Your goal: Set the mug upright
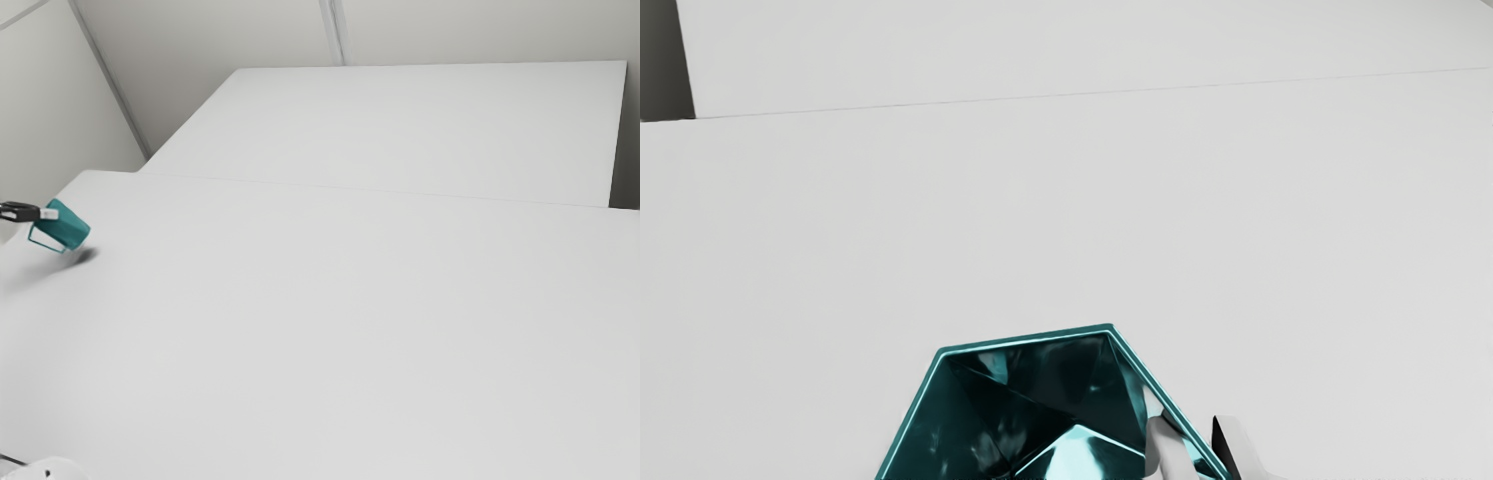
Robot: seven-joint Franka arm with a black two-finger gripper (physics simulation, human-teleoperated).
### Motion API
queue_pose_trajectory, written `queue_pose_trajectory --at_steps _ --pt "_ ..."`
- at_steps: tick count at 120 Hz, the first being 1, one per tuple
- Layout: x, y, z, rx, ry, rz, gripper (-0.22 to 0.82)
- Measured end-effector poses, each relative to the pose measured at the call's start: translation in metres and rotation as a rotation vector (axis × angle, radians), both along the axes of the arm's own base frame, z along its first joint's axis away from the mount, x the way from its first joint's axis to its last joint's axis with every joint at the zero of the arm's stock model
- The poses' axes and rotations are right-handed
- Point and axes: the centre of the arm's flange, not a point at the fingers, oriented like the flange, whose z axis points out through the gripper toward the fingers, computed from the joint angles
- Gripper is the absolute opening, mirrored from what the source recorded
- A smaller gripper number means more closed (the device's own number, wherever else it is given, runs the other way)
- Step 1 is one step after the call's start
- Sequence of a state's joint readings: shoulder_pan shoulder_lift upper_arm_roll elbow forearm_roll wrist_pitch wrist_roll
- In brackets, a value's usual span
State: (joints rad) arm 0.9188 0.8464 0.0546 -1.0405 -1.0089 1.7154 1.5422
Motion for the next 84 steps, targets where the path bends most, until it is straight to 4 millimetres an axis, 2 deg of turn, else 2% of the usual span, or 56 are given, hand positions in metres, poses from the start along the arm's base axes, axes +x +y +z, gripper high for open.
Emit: queue_pose_trajectory --at_steps 16,30,48,68,84 --pt "0.019 -0.064 0.028 0.067 0.136 -0.027 -0.18" --pt "0.045 -0.129 0.043 0.161 0.248 -0.059 -0.18" --pt "0.066 -0.218 0.072 0.316 0.358 -0.087 -0.18" --pt "0.069 -0.31 0.094 0.469 0.437 -0.075 -0.18" --pt "0.053 -0.374 0.102 0.545 0.484 -0.03 -0.18"
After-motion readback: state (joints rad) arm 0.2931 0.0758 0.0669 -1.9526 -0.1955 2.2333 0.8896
